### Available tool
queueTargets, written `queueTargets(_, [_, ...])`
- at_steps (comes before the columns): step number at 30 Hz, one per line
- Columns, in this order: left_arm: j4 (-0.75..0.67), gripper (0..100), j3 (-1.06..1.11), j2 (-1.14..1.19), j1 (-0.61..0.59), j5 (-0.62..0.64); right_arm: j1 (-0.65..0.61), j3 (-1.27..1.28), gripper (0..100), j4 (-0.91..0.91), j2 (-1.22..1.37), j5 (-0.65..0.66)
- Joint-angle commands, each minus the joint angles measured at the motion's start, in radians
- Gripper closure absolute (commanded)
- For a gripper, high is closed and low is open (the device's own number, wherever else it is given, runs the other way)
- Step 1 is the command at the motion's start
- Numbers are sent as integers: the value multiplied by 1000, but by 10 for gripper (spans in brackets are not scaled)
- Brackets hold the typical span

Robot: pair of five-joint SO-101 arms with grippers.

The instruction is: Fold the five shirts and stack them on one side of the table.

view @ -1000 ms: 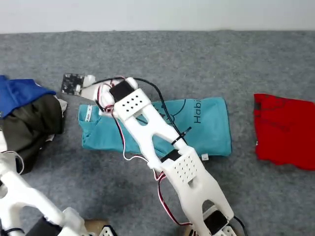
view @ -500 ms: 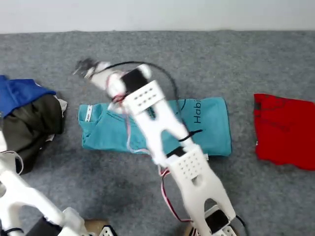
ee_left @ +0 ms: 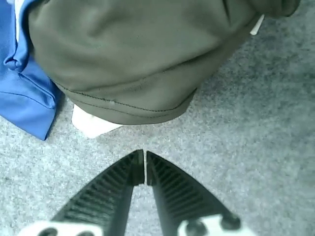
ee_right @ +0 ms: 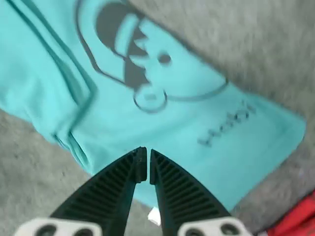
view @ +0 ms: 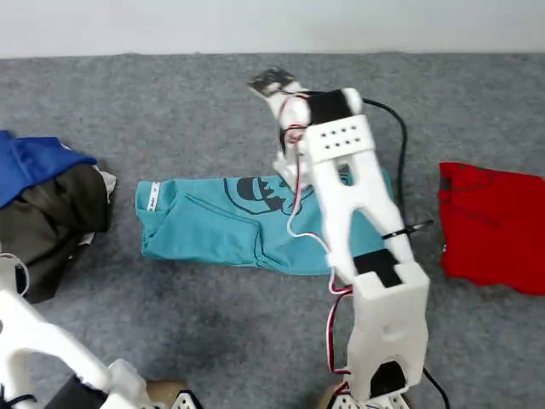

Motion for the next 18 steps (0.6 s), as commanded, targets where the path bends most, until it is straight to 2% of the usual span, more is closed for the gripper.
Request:
queueTargets(1, [11,984,-45,-48,8,-3,96,23,894,41,-51,-9])
queueTargets(3, [11,984,-44,-48,9,-3,148,23,804,39,-19,-26])
queueTargets(6, [8,984,-44,-48,9,-3,222,23,678,36,33,-120])
queueTargets(8, [5,984,-44,-48,9,-3,260,23,631,25,74,-158])
queueTargets(18, [5,984,-44,-46,9,-3,282,23,671,-35,219,-181])
